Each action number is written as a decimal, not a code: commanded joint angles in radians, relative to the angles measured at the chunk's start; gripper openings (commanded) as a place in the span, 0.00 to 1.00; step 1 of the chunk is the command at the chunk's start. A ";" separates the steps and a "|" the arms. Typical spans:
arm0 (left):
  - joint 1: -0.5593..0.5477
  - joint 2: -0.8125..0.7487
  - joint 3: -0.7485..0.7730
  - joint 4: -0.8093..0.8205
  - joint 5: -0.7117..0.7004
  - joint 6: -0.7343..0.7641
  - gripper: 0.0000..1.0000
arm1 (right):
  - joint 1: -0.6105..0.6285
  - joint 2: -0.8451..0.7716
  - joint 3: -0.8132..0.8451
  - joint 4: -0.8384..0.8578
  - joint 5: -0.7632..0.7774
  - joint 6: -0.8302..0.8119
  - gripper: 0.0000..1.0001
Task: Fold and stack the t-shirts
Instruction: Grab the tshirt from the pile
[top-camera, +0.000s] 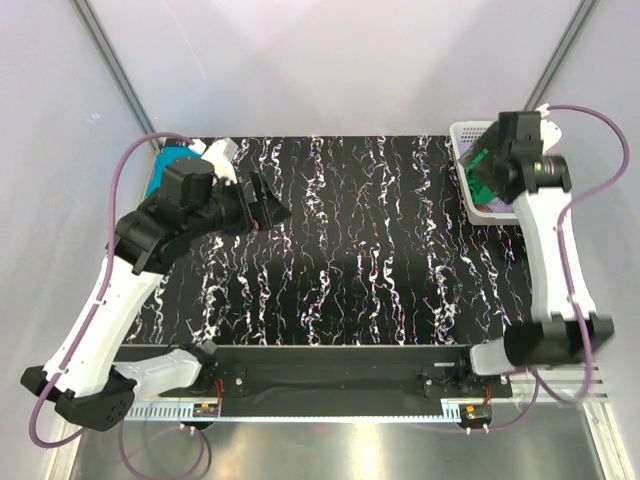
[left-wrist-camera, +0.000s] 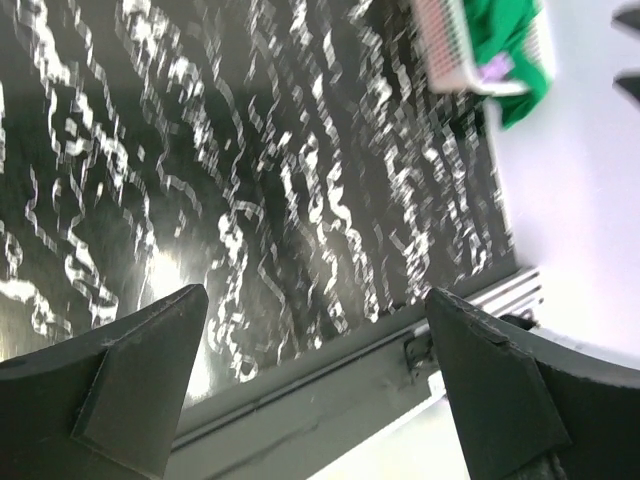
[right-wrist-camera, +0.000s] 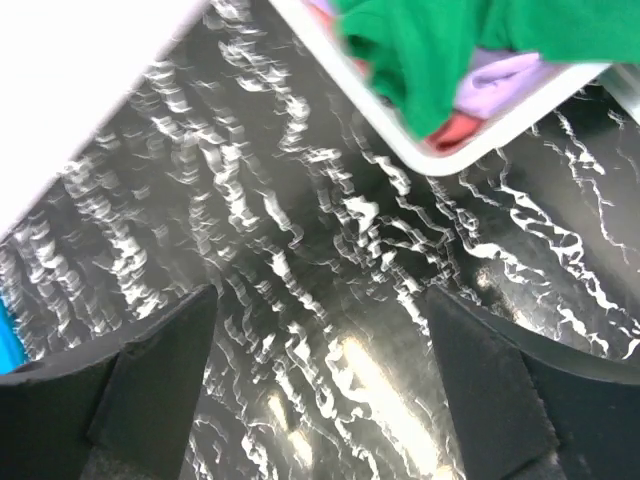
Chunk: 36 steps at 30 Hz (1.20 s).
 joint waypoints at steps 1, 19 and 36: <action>0.004 -0.048 -0.050 0.029 0.024 -0.021 0.97 | -0.203 0.121 0.032 0.043 -0.164 -0.026 0.90; 0.004 -0.109 -0.189 0.035 0.001 -0.044 0.98 | -0.383 0.794 0.477 0.110 -0.354 -0.190 0.54; 0.062 0.016 -0.091 0.122 -0.053 -0.093 0.97 | -0.340 0.496 0.824 0.043 -0.738 0.037 0.00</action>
